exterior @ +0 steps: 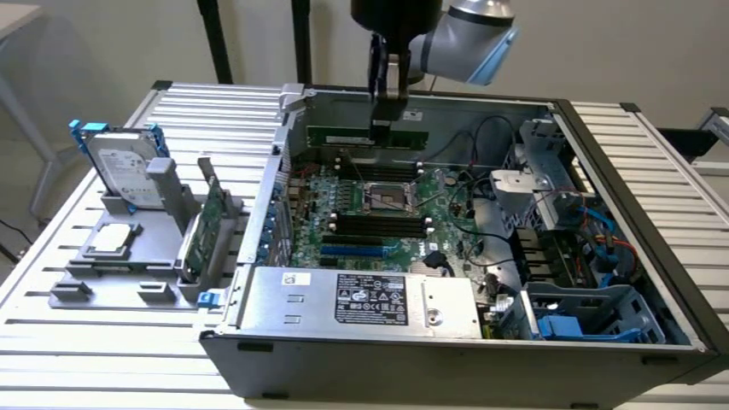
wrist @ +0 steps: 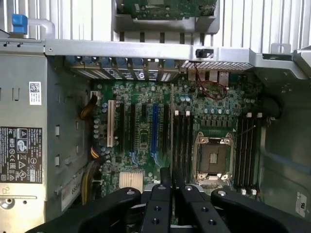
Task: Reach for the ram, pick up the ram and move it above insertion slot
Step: 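Pick up the ram and move it above insertion slot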
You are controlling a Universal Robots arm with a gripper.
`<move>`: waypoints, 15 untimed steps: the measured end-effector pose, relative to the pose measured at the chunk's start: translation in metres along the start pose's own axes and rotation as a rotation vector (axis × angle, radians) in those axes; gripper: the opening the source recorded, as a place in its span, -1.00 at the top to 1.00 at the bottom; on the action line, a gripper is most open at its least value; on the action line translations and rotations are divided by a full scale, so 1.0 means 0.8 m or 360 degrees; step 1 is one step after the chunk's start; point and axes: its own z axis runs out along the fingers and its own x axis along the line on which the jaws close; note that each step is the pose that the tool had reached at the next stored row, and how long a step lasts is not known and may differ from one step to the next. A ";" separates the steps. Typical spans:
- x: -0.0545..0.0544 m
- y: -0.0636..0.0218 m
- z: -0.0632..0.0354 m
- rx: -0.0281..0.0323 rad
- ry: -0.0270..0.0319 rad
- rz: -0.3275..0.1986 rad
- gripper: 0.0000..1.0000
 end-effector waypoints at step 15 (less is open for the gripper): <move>-0.007 -0.003 0.000 0.00001 -0.00001 0.0000 0.74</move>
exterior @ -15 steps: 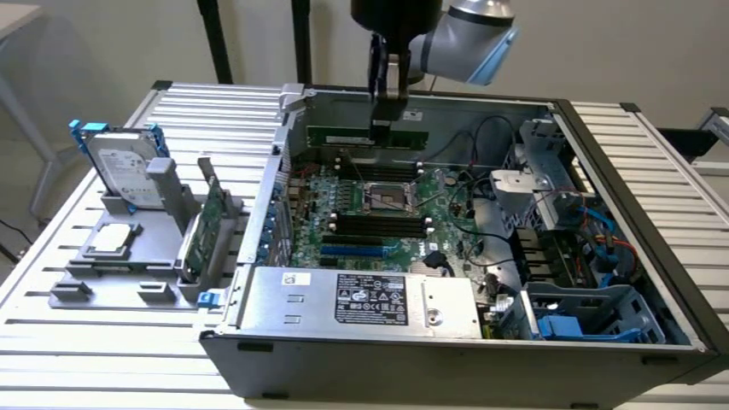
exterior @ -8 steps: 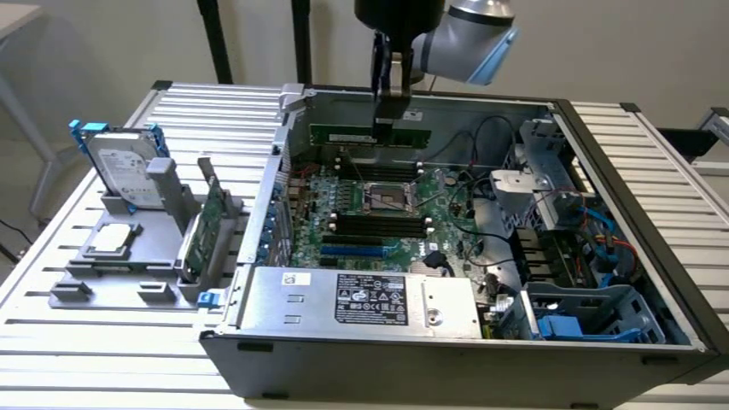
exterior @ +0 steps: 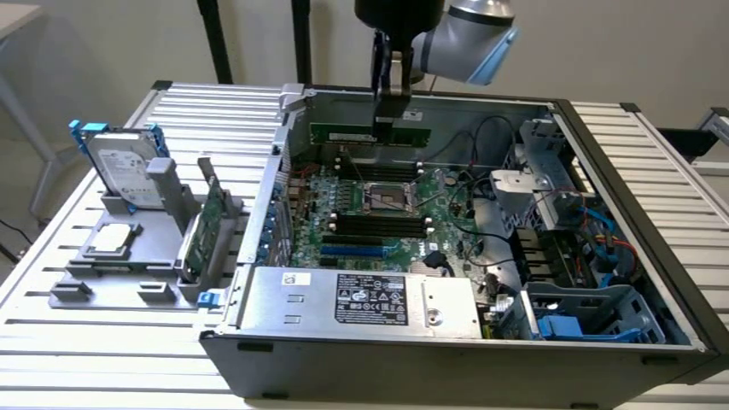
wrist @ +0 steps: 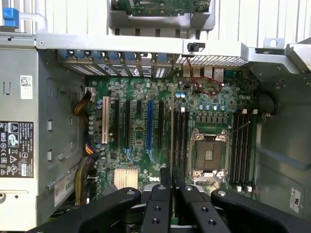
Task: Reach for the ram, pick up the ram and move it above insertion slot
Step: 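Pick up the ram and move it above insertion slot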
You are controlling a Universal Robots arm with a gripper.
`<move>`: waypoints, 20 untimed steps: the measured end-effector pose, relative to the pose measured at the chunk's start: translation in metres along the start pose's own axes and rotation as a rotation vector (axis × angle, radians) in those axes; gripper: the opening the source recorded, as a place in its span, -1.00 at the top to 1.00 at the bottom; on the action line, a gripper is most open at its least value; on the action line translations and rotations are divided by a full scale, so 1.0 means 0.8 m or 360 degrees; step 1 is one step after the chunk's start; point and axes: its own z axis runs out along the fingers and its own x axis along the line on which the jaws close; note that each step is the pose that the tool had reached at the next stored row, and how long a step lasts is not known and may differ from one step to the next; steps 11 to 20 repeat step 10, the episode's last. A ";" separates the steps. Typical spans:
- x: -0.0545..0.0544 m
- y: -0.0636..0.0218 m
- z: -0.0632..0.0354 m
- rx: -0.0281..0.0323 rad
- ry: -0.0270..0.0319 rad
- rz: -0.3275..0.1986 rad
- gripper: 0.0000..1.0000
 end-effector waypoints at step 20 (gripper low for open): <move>0.000 0.000 0.000 0.00000 0.00001 0.0000 0.74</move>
